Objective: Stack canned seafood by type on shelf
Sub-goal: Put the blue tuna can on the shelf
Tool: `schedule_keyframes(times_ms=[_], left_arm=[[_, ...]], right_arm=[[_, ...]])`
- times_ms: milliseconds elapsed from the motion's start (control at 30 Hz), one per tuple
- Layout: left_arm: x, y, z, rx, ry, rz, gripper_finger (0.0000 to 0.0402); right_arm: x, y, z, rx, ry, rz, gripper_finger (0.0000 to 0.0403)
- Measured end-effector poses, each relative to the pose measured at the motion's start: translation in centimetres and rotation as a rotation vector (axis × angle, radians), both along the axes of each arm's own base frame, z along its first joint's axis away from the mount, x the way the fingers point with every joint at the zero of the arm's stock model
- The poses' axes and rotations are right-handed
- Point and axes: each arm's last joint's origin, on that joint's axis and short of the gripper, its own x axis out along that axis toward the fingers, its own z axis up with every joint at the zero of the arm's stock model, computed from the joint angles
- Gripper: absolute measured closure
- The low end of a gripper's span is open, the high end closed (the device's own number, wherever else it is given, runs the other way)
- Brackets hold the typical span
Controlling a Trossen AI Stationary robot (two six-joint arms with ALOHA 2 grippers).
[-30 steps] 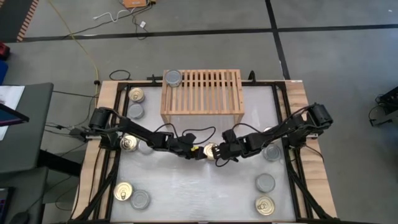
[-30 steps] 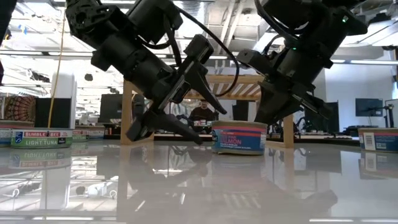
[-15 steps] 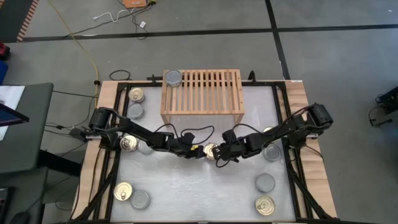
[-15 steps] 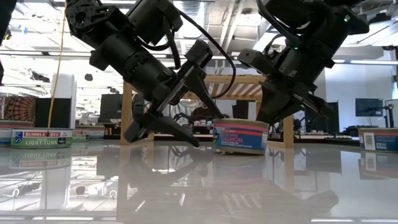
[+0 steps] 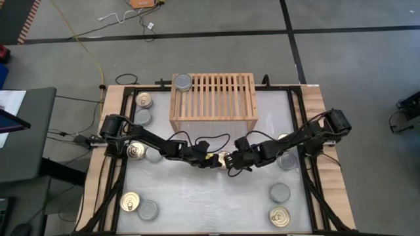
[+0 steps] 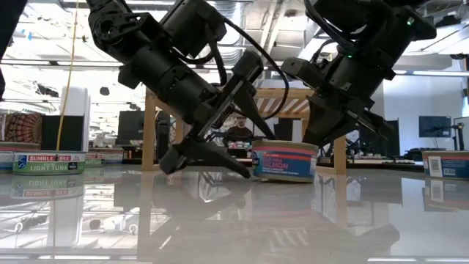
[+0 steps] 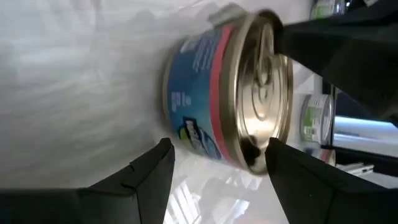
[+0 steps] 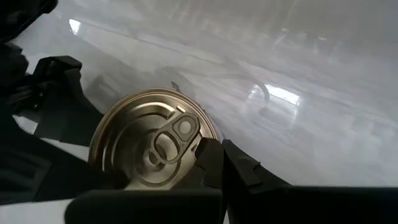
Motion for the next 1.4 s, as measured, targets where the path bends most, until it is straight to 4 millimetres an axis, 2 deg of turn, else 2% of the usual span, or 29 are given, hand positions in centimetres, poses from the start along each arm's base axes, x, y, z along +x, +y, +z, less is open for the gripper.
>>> schedule_keyframes(times_ms=[1400], left_arm=[[0.57, 0.65, -0.25, -0.009, -0.058, 0.065, 0.0162]], right_arm=[[-0.56, -0.09, -0.3, 0.006, 0.06, -0.015, 0.0384]])
